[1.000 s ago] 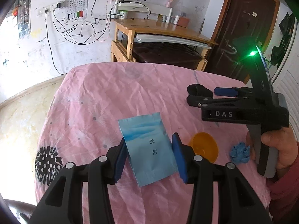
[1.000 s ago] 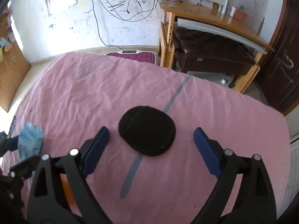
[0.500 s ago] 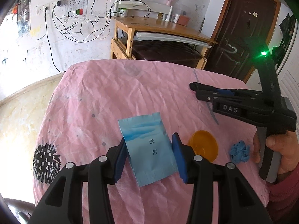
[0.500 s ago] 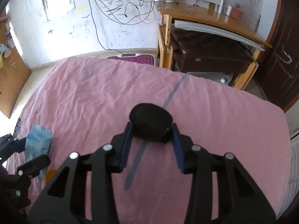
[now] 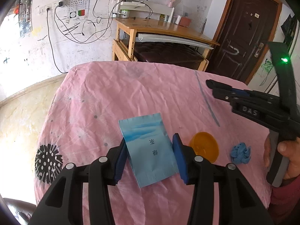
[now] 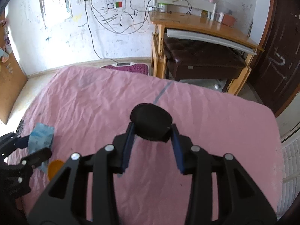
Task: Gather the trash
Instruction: 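Carry the blue packet and black pad to the yellow bucket and open both grippers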
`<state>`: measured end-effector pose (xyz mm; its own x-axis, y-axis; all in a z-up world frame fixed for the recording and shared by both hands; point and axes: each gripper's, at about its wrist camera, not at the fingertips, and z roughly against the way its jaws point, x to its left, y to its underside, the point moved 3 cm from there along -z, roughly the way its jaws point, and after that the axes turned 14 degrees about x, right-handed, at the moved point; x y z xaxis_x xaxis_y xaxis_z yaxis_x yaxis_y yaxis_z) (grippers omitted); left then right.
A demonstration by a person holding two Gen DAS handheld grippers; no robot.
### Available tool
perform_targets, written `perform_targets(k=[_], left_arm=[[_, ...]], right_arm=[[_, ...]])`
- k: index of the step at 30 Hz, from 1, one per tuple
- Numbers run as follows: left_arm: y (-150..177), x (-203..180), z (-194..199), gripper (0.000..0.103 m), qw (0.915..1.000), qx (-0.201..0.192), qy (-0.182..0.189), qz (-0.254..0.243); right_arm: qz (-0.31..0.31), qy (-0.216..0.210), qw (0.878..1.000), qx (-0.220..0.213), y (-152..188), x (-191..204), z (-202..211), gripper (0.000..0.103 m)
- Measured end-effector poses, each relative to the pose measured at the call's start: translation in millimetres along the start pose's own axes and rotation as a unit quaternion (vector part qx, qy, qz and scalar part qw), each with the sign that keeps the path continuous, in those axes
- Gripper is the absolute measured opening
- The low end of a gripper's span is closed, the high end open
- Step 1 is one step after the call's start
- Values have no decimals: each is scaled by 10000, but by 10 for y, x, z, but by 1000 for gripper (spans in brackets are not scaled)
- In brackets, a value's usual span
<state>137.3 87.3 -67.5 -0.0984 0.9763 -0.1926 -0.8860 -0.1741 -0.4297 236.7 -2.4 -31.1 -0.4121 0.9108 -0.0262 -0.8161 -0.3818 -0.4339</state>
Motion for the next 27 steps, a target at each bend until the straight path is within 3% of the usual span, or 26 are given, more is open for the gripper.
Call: perform_targets(k=[11, 27], left_arm=[[-28, -249, 278, 43, 9992, -246, -166, -261], [-76, -988, 498, 43, 9940, -402, -386, -943]], right_arm=[[-41, 41, 9990, -453, 180, -97, 426, 37], [-383, -158, 9954, -869, 543, -564, 782, 37]])
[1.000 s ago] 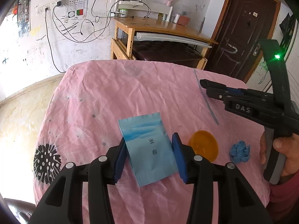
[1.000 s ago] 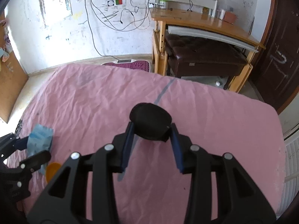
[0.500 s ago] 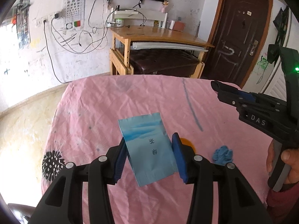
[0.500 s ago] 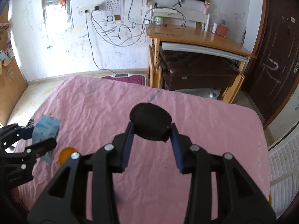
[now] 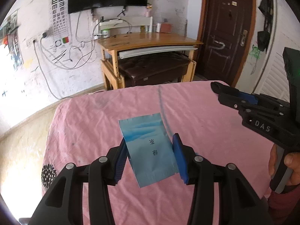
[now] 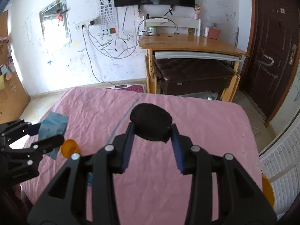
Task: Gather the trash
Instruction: 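Carry the blue packet and black pad to the yellow bucket and open both grippers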
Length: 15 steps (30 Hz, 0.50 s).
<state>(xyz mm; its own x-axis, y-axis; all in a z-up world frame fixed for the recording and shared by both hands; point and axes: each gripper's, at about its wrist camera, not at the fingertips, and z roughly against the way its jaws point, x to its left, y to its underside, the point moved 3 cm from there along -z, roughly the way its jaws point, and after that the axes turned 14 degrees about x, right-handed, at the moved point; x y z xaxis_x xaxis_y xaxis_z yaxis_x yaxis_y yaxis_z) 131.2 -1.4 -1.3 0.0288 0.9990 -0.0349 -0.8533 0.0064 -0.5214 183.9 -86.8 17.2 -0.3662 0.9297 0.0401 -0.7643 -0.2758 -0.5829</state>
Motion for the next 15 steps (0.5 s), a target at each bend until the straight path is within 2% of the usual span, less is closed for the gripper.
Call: perform_targets(k=[15], left_arm=[[-215, -918, -25, 43, 9959, 44, -20, -904]], right_arm=[[-673, 104, 9975, -189, 320, -780, 150, 37]])
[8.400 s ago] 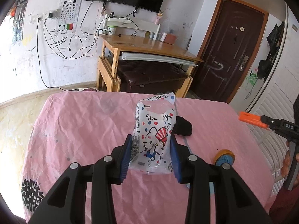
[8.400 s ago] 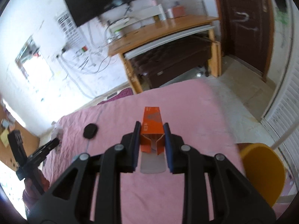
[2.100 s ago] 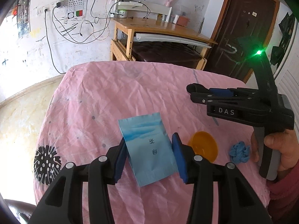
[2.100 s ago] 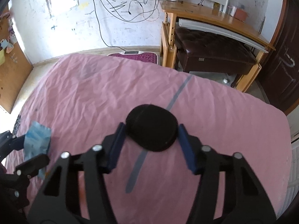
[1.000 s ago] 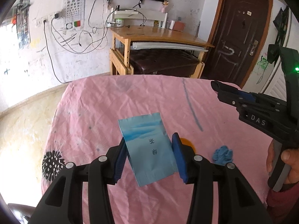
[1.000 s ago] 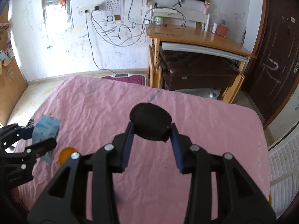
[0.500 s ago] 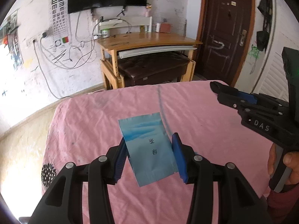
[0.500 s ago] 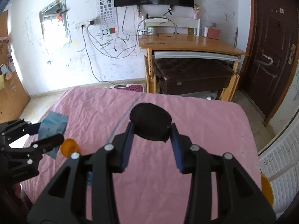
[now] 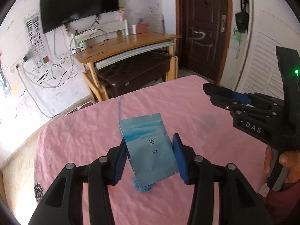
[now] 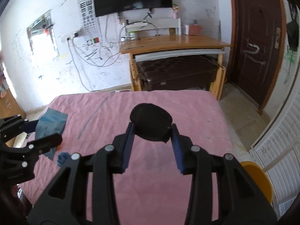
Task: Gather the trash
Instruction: 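Carry the blue packet and black pad to the yellow bucket and open both grippers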
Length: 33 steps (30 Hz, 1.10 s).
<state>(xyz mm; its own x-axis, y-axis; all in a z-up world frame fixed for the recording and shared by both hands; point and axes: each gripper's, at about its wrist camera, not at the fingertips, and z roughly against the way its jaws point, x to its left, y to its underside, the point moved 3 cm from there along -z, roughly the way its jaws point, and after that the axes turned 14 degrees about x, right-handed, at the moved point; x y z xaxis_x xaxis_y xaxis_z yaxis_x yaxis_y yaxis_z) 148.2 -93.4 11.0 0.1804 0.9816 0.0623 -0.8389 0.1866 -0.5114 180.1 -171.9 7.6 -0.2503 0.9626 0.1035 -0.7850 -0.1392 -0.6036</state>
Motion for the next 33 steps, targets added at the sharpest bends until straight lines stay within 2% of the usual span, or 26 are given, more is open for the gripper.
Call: perform_targets(k=[9, 21, 26, 33], left_arm=[[-187, -555, -184, 43, 9986, 161, 65, -508], [-465, -1517, -311, 43, 9901, 251, 358, -1333], [-538, -1875, -411, 43, 9869, 366, 493, -1492], [-723, -2343, -631, 43, 9821, 731, 1024, -1405]], right_arm=[[-425, 255, 9987, -94, 133, -617, 121, 37], [-1111, 682, 9913, -161, 503, -1439, 316, 39], [-1543, 776, 9848, -158, 715, -1852, 351, 39], [-2007, 785, 9765, -18, 994, -2277, 290, 39]])
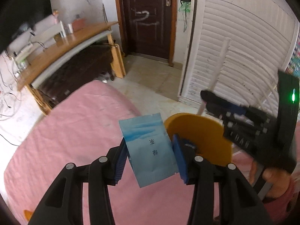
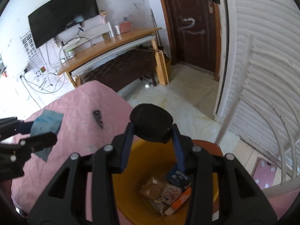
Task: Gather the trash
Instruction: 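Carry the blue packet and black pad to the yellow bucket and open both grippers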
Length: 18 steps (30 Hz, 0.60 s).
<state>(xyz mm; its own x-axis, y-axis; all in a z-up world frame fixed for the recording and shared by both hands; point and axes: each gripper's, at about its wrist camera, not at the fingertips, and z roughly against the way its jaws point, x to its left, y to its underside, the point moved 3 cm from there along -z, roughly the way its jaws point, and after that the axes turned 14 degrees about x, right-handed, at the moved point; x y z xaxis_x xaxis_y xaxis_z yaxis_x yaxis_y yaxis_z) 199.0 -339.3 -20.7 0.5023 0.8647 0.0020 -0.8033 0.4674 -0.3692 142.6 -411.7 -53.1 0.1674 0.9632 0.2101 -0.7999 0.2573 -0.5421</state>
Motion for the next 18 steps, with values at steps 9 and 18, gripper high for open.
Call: perform_targets(k=[9, 18], left_arm=[[-231, -275, -322, 45, 9991, 160, 262, 281], [-274, -331, -345, 50, 9975, 198, 496, 458]], right_arm=[[-119, 24, 9996, 255, 137, -184, -180, 55], [-391, 54, 9989, 265, 148, -400, -210, 65]])
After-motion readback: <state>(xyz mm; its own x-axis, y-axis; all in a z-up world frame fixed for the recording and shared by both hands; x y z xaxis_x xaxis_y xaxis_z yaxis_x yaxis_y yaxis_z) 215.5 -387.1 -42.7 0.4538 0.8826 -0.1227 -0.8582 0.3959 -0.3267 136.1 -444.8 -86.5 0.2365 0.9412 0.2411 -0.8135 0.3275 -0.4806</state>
